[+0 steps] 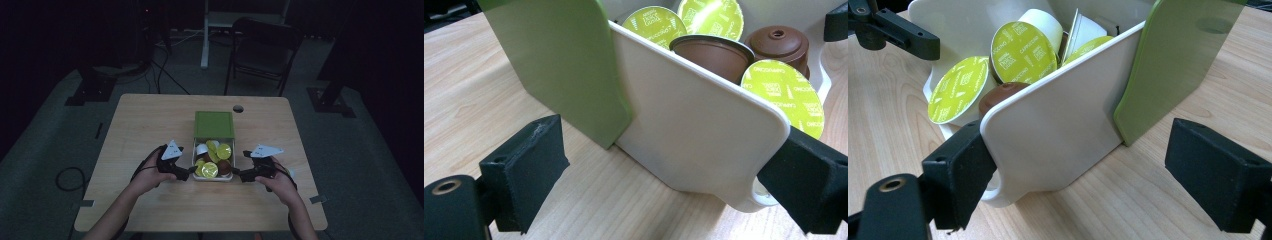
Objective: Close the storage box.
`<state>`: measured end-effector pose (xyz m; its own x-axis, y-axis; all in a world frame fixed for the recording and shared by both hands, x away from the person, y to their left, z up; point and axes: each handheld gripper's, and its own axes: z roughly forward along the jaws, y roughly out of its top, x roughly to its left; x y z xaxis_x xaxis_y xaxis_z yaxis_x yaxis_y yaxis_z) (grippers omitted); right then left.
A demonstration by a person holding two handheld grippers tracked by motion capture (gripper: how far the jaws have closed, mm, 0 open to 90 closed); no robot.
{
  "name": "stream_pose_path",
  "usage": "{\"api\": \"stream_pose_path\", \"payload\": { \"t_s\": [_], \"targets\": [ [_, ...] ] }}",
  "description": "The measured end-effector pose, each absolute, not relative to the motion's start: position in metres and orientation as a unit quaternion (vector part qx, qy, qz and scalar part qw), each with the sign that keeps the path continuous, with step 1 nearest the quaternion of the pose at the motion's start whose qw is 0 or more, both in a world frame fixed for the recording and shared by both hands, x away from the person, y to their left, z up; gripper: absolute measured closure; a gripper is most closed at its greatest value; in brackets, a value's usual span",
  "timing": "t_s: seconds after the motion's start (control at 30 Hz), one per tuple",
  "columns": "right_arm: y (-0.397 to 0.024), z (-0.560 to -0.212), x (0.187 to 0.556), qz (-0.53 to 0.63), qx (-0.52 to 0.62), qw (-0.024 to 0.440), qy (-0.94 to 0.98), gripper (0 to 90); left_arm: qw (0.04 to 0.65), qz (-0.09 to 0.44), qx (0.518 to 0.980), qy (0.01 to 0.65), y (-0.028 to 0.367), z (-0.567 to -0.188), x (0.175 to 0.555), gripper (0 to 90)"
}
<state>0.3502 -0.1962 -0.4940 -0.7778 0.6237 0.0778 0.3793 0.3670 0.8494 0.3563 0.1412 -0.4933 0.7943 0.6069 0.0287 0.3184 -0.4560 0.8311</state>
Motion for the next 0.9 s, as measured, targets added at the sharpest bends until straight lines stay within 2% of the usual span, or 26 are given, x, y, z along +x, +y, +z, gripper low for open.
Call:
{"api": "stream_pose_path", "payload": {
  "t_s": [0.7, 0.9],
  "targets": [
    [-0.196, -0.495, 0.362, 0.474, 0.328, 0.13, 0.807, 13.1, 0.442, 0.162, 0.832, 0.291, 0.14, -0.494, 0.369, 8.9],
    [-0.197, -0.492, 0.366, 0.479, 0.335, 0.147, 0.798, 13.1, 0.447, 0.163, 0.828, 0.296, 0.14, -0.491, 0.372, 9.0]
  ]
}}
